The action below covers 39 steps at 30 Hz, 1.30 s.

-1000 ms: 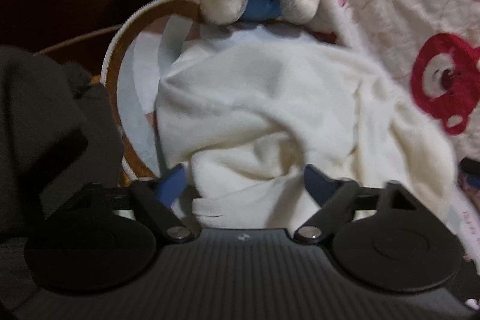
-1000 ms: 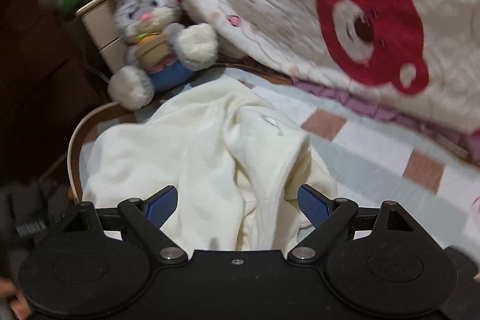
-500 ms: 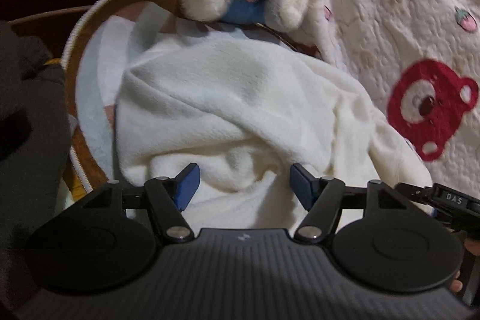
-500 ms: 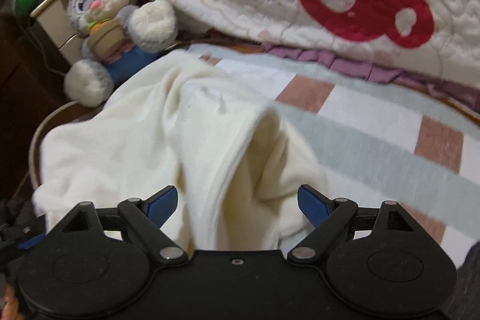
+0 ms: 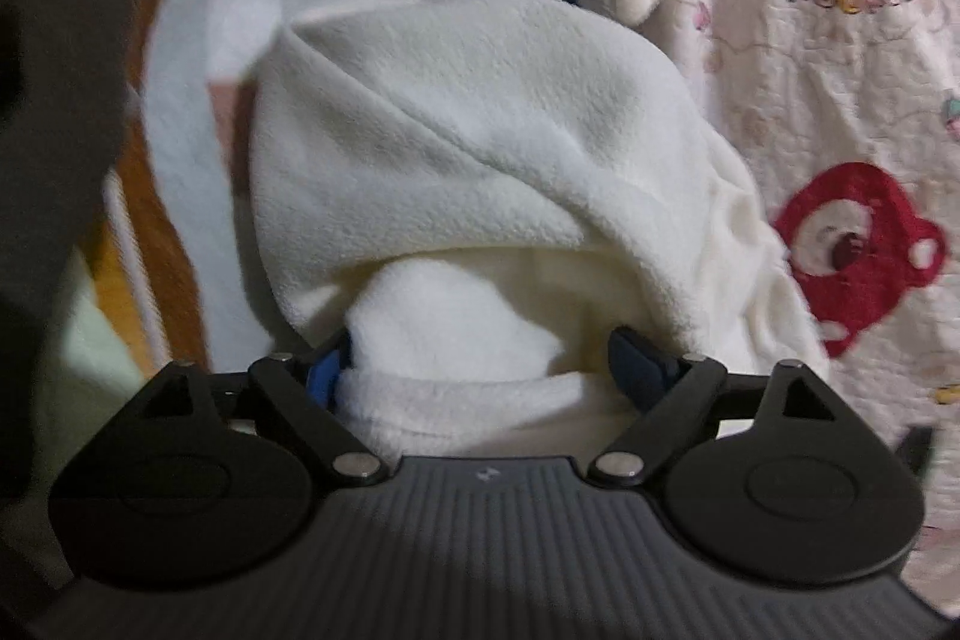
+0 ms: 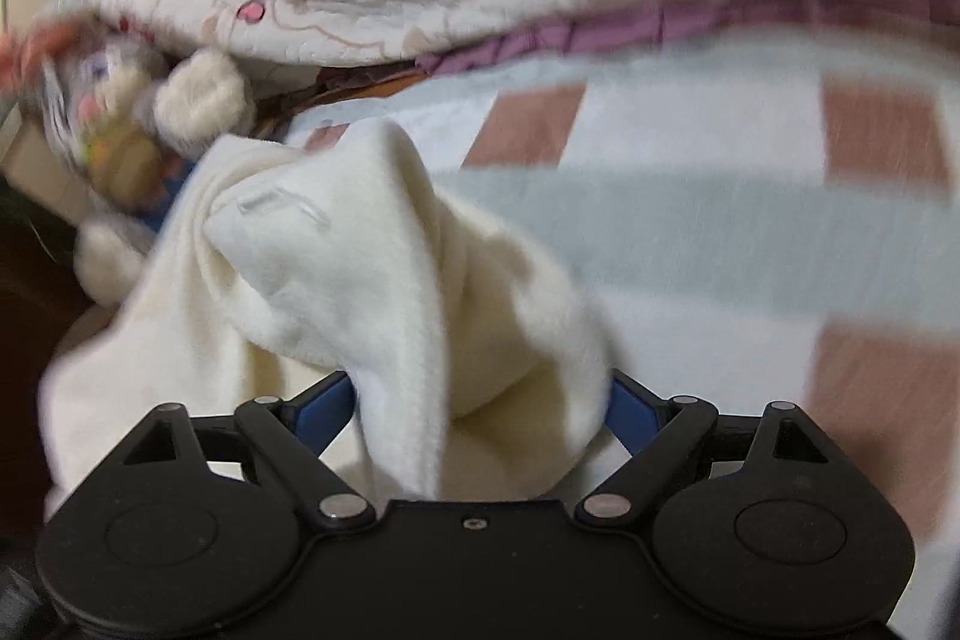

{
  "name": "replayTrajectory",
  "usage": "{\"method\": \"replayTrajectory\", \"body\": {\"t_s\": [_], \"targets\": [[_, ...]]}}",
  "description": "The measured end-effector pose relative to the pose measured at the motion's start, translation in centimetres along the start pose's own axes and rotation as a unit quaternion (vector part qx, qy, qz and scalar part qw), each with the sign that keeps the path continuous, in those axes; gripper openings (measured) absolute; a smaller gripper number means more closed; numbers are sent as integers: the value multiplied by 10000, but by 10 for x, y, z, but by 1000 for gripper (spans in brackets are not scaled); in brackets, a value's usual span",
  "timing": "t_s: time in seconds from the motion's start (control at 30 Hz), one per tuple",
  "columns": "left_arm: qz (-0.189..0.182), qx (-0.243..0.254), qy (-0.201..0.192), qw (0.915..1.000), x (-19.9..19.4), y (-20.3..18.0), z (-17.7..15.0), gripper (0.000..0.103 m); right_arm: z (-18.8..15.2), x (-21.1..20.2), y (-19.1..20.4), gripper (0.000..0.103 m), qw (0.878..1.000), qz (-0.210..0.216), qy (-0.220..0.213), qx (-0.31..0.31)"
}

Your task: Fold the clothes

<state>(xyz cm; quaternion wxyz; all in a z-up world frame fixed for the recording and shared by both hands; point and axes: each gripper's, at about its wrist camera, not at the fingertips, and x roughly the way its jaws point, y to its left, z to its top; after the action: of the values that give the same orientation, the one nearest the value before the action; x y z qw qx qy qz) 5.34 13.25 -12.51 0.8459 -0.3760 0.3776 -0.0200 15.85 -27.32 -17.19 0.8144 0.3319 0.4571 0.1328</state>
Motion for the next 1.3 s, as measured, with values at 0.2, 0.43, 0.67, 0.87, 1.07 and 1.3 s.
{"method": "replayTrajectory", "body": {"t_s": [0.2, 0.43, 0.67, 0.87, 1.07, 1.3], "targets": [[-1242, -862, 549, 9870, 21, 16, 2, 86, -28, 10, 1, 44, 9846, 1400, 473, 938], [-2255, -902, 924, 9657, 26, -5, -8, 86, -54, -20, 31, 37, 9546, 2585, 841, 1221], [-2958, -589, 1279, 9448, -1, -40, -22, 87, -78, -82, 20, 37, 9380, 3135, 434, 1411], [-3378, 402, 1882, 9213, -30, -103, -56, 100, -103, -175, -5, 37, 9283, 3441, -84, 1409], [-3597, 1179, 2357, 8951, -59, -164, -98, 100, -128, -267, -16, 37, 9326, 3386, -691, 1040], [-3565, 1625, 2253, 8920, -119, -194, -156, 98, -169, -367, -19, 37, 9417, 3064, -1303, 486]]}}
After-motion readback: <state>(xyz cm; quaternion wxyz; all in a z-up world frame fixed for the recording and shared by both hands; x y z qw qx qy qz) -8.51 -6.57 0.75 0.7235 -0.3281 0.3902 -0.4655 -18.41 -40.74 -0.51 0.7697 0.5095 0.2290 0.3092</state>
